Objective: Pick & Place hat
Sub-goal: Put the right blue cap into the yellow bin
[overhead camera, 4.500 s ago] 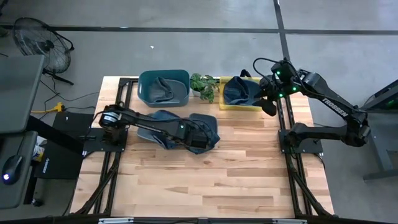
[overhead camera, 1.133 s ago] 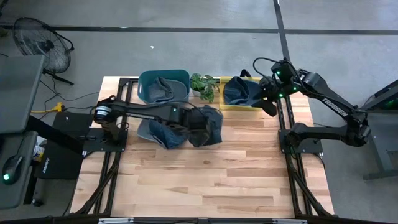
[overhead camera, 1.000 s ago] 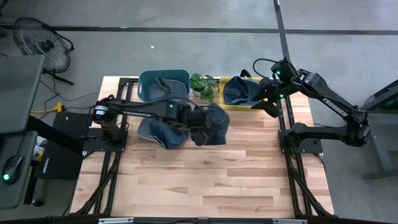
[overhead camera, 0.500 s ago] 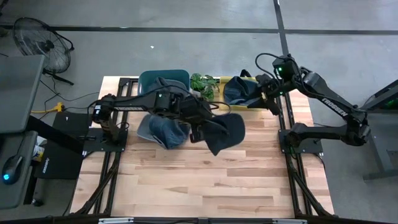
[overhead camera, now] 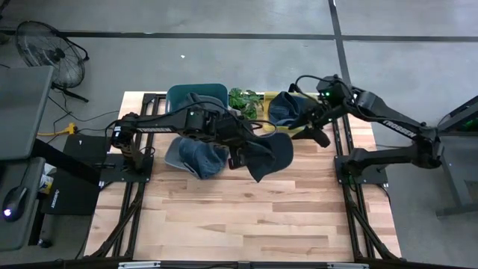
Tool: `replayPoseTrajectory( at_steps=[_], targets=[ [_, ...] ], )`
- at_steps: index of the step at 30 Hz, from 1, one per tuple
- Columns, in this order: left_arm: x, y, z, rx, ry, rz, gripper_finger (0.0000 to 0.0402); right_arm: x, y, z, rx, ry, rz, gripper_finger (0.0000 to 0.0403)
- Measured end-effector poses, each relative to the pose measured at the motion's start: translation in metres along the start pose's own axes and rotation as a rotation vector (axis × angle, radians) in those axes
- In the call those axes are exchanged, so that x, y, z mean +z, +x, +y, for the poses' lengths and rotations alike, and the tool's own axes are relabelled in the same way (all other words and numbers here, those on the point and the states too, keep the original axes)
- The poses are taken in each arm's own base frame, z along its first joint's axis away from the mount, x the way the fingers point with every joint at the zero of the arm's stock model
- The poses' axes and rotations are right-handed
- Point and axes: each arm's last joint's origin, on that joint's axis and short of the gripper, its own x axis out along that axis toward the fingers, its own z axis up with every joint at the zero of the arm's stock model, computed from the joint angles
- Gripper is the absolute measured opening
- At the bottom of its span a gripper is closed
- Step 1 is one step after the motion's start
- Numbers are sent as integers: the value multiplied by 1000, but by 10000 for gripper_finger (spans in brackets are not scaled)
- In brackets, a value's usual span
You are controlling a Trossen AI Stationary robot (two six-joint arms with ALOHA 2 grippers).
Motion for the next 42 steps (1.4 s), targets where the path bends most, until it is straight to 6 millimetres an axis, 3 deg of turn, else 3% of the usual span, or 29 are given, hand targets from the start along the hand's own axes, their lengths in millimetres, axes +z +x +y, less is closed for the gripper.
replayPoseTrajectory(
  at_steps=[12,19,30,36,42],
  targets=[
    [0,0,0,1,0,1,2,-1,36,-8,38,52,112,215],
    [3,0,0,19,20,-29,2,2,44,4,81,60,111,246],
    [12,-1,1,64,37,-128,2,10,50,12,27,80,55,246],
    [13,-1,1,89,32,-137,2,9,50,12,2,117,58,206],
    [13,-1,1,88,31,-140,7,8,50,9,-48,142,66,111]
  ],
)
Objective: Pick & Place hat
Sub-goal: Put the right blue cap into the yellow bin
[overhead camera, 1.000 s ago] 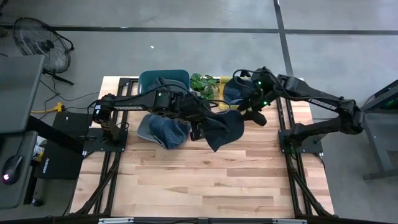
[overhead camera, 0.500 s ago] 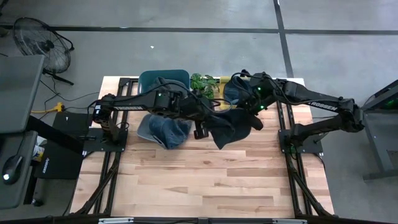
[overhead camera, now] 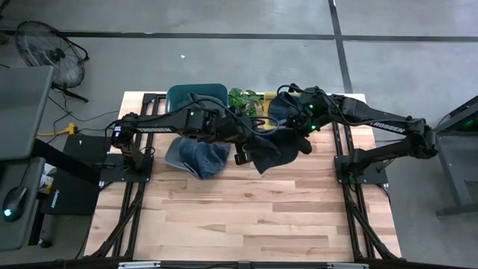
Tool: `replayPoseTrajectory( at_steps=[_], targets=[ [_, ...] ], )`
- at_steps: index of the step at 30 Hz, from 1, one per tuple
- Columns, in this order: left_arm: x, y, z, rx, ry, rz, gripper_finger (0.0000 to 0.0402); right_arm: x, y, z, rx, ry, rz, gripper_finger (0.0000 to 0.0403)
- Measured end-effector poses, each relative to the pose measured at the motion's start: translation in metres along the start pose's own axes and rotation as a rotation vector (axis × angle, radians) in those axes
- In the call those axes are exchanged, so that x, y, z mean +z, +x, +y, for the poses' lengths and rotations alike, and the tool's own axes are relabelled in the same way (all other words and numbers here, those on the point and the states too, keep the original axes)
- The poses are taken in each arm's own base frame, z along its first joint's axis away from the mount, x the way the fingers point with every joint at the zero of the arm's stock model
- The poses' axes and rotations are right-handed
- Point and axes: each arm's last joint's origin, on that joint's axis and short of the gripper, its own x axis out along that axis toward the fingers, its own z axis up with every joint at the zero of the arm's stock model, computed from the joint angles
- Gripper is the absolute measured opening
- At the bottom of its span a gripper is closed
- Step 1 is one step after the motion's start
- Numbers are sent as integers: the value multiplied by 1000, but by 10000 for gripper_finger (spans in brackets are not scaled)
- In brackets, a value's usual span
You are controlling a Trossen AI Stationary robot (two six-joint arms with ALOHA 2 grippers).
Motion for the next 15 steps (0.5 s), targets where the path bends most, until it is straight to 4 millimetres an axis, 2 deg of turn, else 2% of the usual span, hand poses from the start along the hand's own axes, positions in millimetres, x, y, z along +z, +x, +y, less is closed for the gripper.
replayPoseTrajectory(
  at_steps=[4,5,15],
  targets=[
    [0,0,0,0,4,-2,6,-1,0,-1,-23,20,10,25],
    [0,0,0,0,4,-3,8,-1,0,-1,-21,20,9,14],
    [3,0,0,0,51,-25,78,-1,0,-1,-27,54,9,6]
  ],
)
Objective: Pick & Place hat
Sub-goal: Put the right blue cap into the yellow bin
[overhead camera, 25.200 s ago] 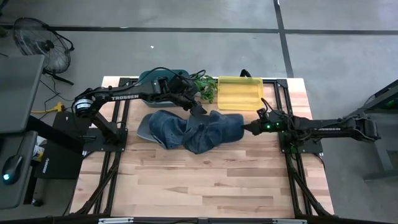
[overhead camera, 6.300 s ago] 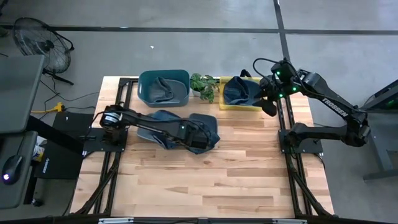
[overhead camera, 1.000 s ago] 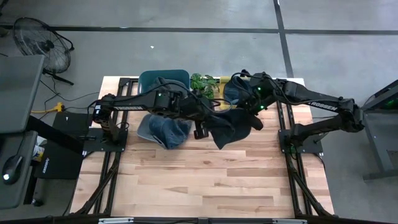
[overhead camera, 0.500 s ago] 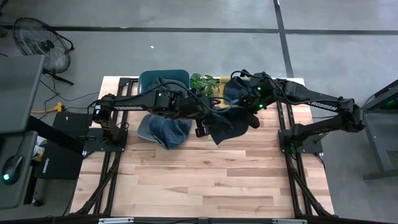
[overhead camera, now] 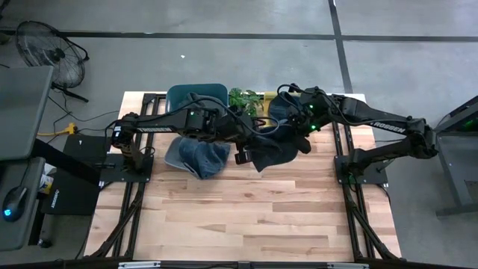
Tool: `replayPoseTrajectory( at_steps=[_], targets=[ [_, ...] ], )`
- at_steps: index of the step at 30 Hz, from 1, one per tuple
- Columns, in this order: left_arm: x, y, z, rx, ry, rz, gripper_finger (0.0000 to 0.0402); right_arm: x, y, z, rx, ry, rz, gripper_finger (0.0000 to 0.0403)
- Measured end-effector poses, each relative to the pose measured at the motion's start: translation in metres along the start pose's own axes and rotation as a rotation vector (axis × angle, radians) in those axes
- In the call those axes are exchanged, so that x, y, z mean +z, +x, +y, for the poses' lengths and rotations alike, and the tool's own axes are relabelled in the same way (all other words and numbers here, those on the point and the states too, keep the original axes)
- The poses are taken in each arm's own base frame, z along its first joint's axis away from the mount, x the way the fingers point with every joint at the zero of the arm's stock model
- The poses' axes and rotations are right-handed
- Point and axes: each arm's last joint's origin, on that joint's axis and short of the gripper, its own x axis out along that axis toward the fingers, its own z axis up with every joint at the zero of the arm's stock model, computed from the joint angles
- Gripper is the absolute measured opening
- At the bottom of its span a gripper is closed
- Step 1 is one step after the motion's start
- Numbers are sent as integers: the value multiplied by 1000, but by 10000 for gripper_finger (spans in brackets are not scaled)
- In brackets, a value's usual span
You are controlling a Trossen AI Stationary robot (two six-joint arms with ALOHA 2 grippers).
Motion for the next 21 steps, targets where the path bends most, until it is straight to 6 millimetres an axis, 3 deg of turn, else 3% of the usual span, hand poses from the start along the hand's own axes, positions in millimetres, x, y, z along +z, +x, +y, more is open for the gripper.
replayPoseTrajectory(
  at_steps=[8,12,17,21],
  targets=[
    [-1,0,0,12,59,6,194,-5,-2,-5,-58,37,42,3],
    [-5,-9,7,126,90,41,241,-12,-6,-14,-145,93,100,2],
    [-12,-28,22,270,53,84,256,-17,-15,-25,-211,143,134,2],
    [-20,-28,41,241,-53,147,249,-21,-29,-34,-253,168,127,1]
  ],
)
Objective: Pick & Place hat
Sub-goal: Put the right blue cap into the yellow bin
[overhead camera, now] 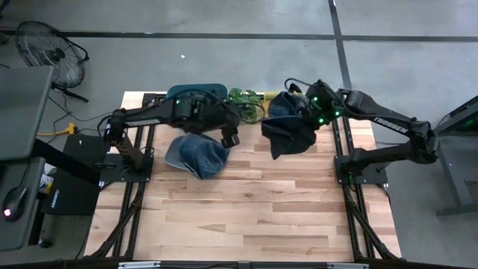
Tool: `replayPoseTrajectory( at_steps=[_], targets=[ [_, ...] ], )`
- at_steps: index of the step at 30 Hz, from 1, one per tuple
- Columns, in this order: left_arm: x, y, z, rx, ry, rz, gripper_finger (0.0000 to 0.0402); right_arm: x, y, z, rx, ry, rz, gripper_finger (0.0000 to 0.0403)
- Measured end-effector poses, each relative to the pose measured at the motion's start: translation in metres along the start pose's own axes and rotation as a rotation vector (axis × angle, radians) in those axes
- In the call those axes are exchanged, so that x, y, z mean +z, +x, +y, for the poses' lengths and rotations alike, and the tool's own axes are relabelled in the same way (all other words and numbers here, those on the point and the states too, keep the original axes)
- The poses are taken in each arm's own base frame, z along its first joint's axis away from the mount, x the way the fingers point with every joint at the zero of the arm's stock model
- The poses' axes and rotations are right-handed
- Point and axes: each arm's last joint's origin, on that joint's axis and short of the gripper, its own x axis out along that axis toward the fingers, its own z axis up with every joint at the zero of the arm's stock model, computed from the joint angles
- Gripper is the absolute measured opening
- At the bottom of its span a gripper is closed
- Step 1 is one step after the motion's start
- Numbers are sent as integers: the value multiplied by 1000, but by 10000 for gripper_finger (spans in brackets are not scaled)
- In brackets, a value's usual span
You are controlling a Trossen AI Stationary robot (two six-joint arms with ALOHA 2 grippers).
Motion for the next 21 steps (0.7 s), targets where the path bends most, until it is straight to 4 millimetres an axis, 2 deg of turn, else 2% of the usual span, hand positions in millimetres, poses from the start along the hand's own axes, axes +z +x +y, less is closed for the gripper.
replayPoseTrajectory(
  at_steps=[7,10,13,15,17,21],
  targets=[
    [-19,31,14,-127,-86,92,228,-8,-22,-23,-77,52,-26,1],
    [-25,49,8,-205,-139,44,220,-14,-33,-29,-104,67,-39,1],
    [-44,61,4,-269,-172,66,214,-20,-43,-31,-121,77,-59,1],
    [-45,65,0,-315,-229,-8,212,-27,-47,-33,-106,87,-83,1],
    [-59,64,2,-335,-241,27,212,-35,-47,-36,-57,105,-101,1],
    [-56,64,1,-362,-284,-46,211,-55,-37,-44,23,141,-164,1]
  ],
)
